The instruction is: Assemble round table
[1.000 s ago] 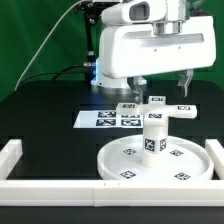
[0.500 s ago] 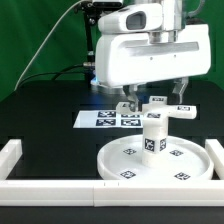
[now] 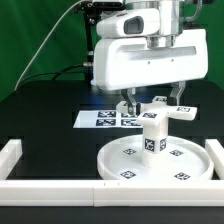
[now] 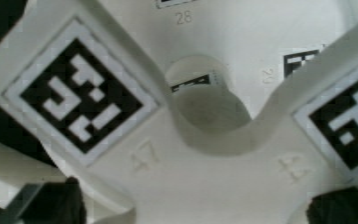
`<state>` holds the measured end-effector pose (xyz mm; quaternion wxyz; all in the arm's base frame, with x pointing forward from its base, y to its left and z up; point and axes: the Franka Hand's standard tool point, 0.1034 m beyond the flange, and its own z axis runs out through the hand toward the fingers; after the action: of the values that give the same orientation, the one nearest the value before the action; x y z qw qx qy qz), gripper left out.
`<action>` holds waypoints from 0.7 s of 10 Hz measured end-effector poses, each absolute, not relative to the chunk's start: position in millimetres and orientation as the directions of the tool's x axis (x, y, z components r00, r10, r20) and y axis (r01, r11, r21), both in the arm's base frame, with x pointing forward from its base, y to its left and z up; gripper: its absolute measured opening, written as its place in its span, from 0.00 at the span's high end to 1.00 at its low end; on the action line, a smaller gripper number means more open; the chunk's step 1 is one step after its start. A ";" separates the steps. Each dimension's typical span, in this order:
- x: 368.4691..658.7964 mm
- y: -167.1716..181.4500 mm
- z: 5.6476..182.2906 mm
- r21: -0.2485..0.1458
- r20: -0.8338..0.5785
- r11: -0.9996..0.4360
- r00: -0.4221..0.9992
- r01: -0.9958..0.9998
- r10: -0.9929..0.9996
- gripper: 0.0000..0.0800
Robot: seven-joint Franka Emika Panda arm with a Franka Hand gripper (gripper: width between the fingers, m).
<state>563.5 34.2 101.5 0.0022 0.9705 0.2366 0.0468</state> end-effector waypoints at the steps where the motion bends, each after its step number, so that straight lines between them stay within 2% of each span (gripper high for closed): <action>1: 563.4 34.2 101.5 0.025 0.090 -0.896 0.892 0.443 0.443 0.36; 2: 563.5 34.2 101.6 0.023 0.091 -0.904 0.899 0.427 0.428 0.46; 5: 563.9 34.0 101.7 0.005 0.096 -0.972 0.968 0.233 0.233 0.46; 7: 564.0 38.4 101.8 -0.011 0.110 -1.000 0.994 0.013 0.012 0.46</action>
Offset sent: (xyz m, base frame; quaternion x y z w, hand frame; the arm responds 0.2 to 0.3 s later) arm 0.0000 0.0000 0.0000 0.0000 0.0000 0.1938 0.9810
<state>564.0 38.4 101.8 -0.0059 0.9985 0.0061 0.0549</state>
